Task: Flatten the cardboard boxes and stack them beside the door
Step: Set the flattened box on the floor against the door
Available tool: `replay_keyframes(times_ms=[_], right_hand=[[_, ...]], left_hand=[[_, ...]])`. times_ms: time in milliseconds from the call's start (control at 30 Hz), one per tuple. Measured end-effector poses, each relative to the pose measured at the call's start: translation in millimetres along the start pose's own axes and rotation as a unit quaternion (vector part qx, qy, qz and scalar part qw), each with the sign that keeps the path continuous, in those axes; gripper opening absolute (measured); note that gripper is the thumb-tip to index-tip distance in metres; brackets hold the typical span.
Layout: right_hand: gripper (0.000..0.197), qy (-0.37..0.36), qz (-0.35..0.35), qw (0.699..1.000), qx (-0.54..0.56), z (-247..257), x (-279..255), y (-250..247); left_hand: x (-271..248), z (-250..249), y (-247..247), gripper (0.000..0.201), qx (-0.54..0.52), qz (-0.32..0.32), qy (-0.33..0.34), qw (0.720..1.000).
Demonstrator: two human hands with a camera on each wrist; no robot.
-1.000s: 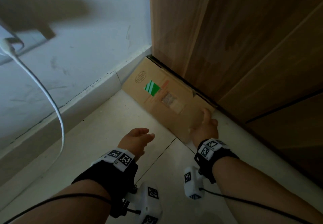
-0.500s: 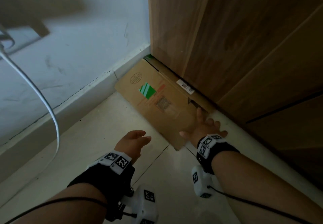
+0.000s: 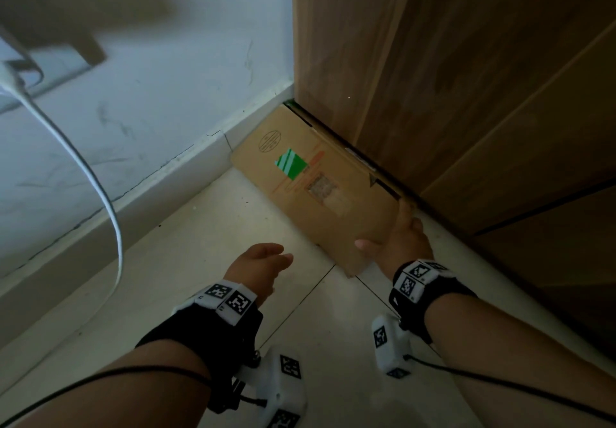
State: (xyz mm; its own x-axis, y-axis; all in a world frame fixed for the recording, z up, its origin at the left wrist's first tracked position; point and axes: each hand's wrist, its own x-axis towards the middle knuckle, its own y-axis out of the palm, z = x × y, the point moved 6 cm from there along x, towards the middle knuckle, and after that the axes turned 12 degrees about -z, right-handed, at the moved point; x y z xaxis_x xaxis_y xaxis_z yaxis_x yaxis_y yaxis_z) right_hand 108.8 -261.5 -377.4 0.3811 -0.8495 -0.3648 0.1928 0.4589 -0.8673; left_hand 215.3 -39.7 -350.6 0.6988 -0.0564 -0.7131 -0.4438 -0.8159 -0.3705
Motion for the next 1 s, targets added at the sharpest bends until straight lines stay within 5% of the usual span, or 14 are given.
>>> replay_keyframes(times_ms=[533, 1000], right_hand=[[0.096, 0.024, -0.016, 0.986, 0.166, 9, -15, -53], [0.053, 0.05, -0.037, 0.974, 0.217, -26, -48, -68]], left_hand=[[-32, -29, 2, 0.035, -0.021, 0.012, 0.036, 0.999], [-66, -44, 9, 0.033, -0.03, 0.012, 0.054, 0.998]])
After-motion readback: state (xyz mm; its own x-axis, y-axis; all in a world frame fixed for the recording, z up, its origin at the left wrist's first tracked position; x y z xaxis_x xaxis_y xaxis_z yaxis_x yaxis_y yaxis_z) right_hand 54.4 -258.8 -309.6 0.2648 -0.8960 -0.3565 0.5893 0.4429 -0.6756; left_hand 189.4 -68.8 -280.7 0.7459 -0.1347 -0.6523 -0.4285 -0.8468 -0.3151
